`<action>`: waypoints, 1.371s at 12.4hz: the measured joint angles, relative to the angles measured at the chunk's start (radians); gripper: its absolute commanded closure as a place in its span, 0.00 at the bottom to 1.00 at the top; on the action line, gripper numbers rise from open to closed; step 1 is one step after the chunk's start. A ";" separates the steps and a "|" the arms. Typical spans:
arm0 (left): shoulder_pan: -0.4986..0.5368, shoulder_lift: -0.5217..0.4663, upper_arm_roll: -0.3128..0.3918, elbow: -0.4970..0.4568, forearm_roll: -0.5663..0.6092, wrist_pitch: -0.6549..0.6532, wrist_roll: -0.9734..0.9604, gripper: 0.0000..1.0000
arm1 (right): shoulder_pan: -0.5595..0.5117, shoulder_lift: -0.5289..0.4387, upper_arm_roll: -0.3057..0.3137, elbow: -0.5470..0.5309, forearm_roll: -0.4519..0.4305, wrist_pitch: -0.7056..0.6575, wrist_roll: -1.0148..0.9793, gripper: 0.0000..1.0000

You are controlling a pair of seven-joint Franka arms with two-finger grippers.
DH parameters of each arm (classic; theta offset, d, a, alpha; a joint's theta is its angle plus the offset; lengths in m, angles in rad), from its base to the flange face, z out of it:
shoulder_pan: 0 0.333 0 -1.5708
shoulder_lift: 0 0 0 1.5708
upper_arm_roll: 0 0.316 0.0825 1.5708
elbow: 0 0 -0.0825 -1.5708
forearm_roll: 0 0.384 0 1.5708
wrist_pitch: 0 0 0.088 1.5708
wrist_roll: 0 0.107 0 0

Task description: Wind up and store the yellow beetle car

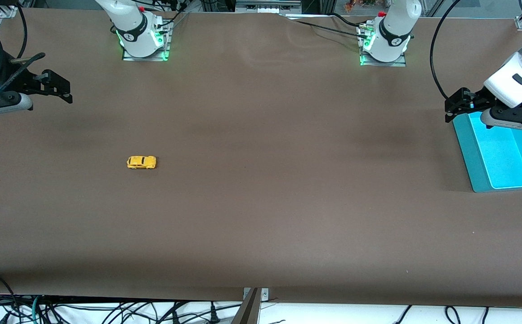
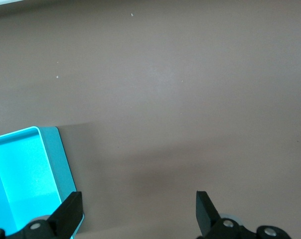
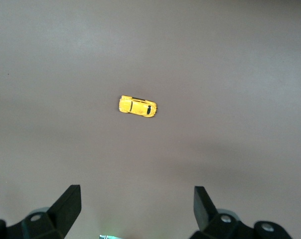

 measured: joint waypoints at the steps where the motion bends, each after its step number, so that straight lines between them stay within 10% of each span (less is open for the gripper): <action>1: 0.003 0.000 0.000 0.000 0.000 -0.007 0.000 0.00 | 0.000 -0.001 0.000 0.000 0.000 0.000 0.007 0.00; 17: 0.002 0.014 -0.015 0.030 0.000 -0.042 0.000 0.00 | 0.000 -0.005 -0.001 0.000 -0.002 0.000 0.034 0.00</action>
